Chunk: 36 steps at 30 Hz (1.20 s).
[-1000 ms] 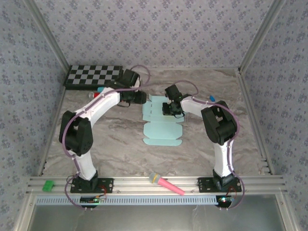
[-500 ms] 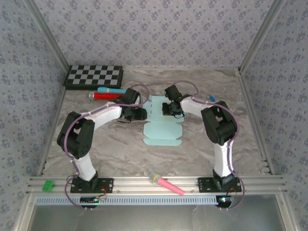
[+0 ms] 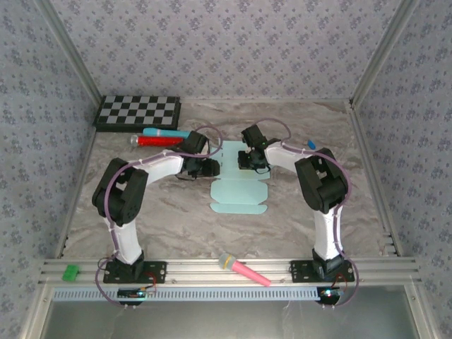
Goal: Fold the paper box
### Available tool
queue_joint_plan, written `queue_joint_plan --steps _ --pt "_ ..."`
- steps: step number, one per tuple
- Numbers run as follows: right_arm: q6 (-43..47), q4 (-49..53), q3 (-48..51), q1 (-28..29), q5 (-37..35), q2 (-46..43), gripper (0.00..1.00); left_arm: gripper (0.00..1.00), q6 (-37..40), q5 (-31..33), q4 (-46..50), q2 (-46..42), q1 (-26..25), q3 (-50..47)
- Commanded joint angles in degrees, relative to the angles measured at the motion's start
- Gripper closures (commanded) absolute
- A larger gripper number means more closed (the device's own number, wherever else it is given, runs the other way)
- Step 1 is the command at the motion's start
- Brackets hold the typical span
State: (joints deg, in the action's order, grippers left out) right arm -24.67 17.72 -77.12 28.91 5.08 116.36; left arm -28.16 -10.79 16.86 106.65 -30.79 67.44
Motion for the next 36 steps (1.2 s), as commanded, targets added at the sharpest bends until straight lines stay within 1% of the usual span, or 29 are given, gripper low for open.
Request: queue_joint_plan --steps 1,7,23,31,36 --pt "-0.9 4.0 1.5 0.9 -0.1 1.6 0.84 0.50 -0.4 -2.6 -0.5 0.9 -0.5 2.2" --pt "-0.8 4.0 1.5 0.9 0.0 1.7 0.84 0.58 -0.4 -3.3 0.2 0.5 -0.7 2.3" --pt "-1.2 4.2 1.5 1.0 -0.1 1.9 0.84 0.60 0.0 -3.8 -0.4 -2.7 -2.4 2.4" --pt "-1.1 4.2 1.7 1.1 -0.2 1.9 0.84 0.60 0.8 -4.4 -0.6 -2.8 -3.3 3.3" --pt "-1.3 4.1 1.7 1.1 0.1 1.8 0.84 0.60 0.4 -5.9 -1.8 -1.3 -3.6 3.6"
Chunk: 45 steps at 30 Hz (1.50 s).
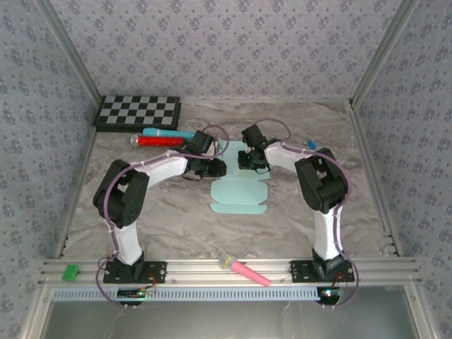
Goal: Fold the paper box
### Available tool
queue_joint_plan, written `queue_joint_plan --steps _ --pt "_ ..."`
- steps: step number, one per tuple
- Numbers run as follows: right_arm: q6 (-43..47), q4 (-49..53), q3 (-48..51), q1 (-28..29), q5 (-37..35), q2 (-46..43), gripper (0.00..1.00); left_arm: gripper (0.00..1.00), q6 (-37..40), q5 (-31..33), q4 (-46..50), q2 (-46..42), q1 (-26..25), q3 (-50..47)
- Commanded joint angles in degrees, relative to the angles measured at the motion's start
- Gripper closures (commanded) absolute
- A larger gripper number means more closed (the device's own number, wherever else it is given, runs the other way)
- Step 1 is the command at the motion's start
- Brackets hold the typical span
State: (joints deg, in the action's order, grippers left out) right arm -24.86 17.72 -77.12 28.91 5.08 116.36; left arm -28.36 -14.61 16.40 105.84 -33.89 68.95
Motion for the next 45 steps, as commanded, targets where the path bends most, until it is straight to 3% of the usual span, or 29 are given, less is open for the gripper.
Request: queue_joint_plan --steps 1,12,20,37,39,45 --pt "-1.1 4.0 1.8 1.1 0.1 1.8 0.84 0.60 0.5 -2.5 -1.5 -0.2 -0.5 2.2" --pt "-1.2 3.6 2.2 1.2 0.5 1.4 0.84 0.60 0.0 -6.0 -3.3 3.8 -0.5 4.5" --pt "-1.2 3.8 2.3 1.1 0.6 0.7 0.84 0.60 0.7 -5.2 -2.1 4.3 -0.5 5.3" --pt "-1.4 4.3 1.6 -0.1 2.5 -6.6 0.82 0.57 4.6 7.6 7.0 -8.8 -0.6 0.8" --pt "-0.6 4.3 1.1 -0.2 2.8 -7.1 0.81 0.60 4.6 8.0 7.7 -10.4 -1.1 -0.7" --pt "4.1 8.2 -4.6 -1.6 4.2 -3.5 0.80 0.95 3.0 6.3 6.5 -13.2 -2.6 -6.1"
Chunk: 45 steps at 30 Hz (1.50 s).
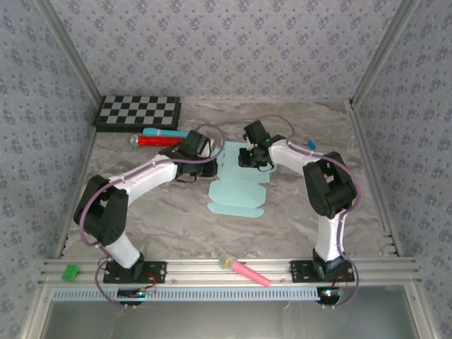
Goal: Fold the paper box
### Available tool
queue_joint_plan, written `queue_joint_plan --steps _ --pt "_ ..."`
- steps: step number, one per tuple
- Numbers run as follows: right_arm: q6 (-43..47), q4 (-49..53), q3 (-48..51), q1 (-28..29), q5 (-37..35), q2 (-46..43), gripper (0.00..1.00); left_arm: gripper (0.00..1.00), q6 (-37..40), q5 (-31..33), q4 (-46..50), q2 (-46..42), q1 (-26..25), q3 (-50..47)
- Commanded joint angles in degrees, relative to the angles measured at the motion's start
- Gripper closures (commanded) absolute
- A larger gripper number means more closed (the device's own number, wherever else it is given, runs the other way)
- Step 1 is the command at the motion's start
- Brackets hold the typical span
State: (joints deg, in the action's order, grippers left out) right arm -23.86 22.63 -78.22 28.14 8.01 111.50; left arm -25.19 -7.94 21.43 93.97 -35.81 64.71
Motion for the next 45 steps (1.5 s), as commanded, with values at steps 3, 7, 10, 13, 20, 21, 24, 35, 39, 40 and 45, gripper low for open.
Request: queue_joint_plan --steps 3,7,10,13,20,21,24,35,39,40,45 --pt "5.9 4.9 -6.7 -1.5 1.9 3.9 0.80 1.00 -1.8 -2.7 -1.1 -1.6 -1.3 -4.2" --pt "9.4 7.9 -11.8 -2.3 3.1 8.4 0.79 1.00 -4.6 -4.4 -5.5 -0.5 -1.9 -6.5" --pt "10.7 8.9 -13.3 -2.3 4.0 10.2 0.78 1.00 -6.0 -4.1 -6.7 1.1 -2.4 -6.8" --pt "10.4 9.2 -13.4 -2.3 4.2 10.8 0.78 1.00 -7.3 -4.2 -8.4 2.5 -2.4 -7.5" --pt "7.4 5.8 -7.8 -1.7 4.3 9.7 0.78 1.00 -8.4 -4.0 -8.4 7.1 -2.4 -7.3" --pt "7.2 5.4 -7.1 -1.6 4.1 9.5 0.78 1.00 -8.6 -4.1 -8.9 7.2 -2.4 -7.6" --pt "6.6 5.0 -5.7 -1.3 3.8 8.8 0.78 1.00 -8.9 -2.4 -8.9 7.4 -2.4 -8.3" --pt "5.2 5.1 -0.9 0.5 2.0 4.4 0.78 1.00 -6.4 7.2 -1.2 10.0 -1.6 -5.7" --pt "4.7 4.7 1.5 1.3 1.9 1.3 0.78 1.00 -4.4 9.2 0.8 9.6 -1.2 -4.1" --pt "4.7 4.8 1.8 1.5 1.9 0.6 0.78 1.00 -4.1 9.4 1.0 9.3 -1.3 -4.0" --pt "5.6 5.7 1.9 1.3 2.2 -3.0 0.77 0.98 -2.1 9.7 2.0 6.7 -1.3 -2.8"
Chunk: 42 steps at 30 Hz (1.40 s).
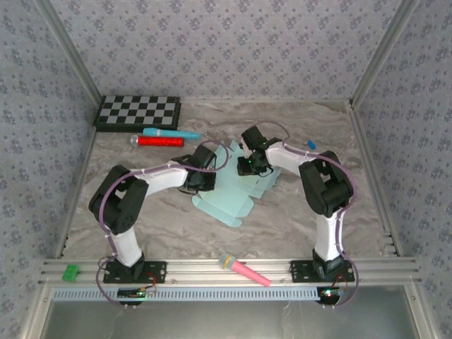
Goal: Fold the paper box
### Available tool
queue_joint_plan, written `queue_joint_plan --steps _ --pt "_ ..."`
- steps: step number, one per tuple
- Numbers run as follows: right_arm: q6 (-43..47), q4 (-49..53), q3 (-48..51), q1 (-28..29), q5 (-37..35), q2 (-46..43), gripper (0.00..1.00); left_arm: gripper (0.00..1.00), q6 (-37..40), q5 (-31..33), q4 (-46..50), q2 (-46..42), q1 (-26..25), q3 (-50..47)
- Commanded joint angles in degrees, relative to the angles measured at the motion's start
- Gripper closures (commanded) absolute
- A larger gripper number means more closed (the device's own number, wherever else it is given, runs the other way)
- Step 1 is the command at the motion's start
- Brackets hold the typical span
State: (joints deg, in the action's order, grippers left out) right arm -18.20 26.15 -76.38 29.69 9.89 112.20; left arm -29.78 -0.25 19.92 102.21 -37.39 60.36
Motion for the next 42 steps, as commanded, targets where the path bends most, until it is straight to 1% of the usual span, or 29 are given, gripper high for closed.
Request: queue_joint_plan --steps 1,5,7,8,12,15,17,19,22,27,33,42 --pt "0.3 2.4 -0.2 -0.5 0.6 -4.2 0.76 0.97 2.7 2.0 3.7 -2.1 0.4 1.6" --pt "3.3 2.7 -2.3 -2.8 1.6 -5.3 0.73 0.94 3.8 1.2 4.1 -5.1 0.1 1.7" --pt "6.1 3.7 -4.3 -4.2 2.1 -4.6 0.70 1.00 4.4 0.2 3.8 -6.2 -0.1 1.4" --pt "7.7 4.2 -5.4 -5.1 2.3 -4.0 0.68 1.00 4.6 -0.6 3.3 -6.7 -0.3 1.1" --pt "14.4 7.5 -11.3 -7.5 3.3 -0.3 0.59 1.00 3.8 -4.9 0.0 -7.7 -0.6 -0.7" --pt "17.9 11.4 -16.4 -9.3 3.7 3.8 0.49 1.00 2.3 -7.6 -2.9 -7.1 -0.5 -1.9" --pt "20.5 13.5 -19.3 -10.4 5.2 6.5 0.46 1.00 1.4 -8.9 -4.4 -6.3 -0.6 -2.2" --pt "22.7 14.4 -20.9 -11.3 7.6 8.4 0.45 1.00 0.7 -10.0 -5.8 -5.5 -0.7 -2.4" --pt "25.3 13.7 -22.1 -12.7 9.0 10.3 0.45 1.00 0.0 -11.3 -7.0 -4.0 -0.9 -2.5" --pt "29.5 14.5 -23.8 -13.6 11.2 12.7 0.46 1.00 0.1 -9.5 -6.0 -2.6 -1.6 -2.6" --pt "30.5 19.1 -29.0 -14.4 14.2 17.3 0.46 1.00 -0.4 -8.5 -5.2 -0.9 -1.9 -3.7" --pt "31.4 22.6 -32.2 -14.8 15.4 20.4 0.46 1.00 -0.5 -7.0 -4.4 -0.7 -2.0 -4.5"
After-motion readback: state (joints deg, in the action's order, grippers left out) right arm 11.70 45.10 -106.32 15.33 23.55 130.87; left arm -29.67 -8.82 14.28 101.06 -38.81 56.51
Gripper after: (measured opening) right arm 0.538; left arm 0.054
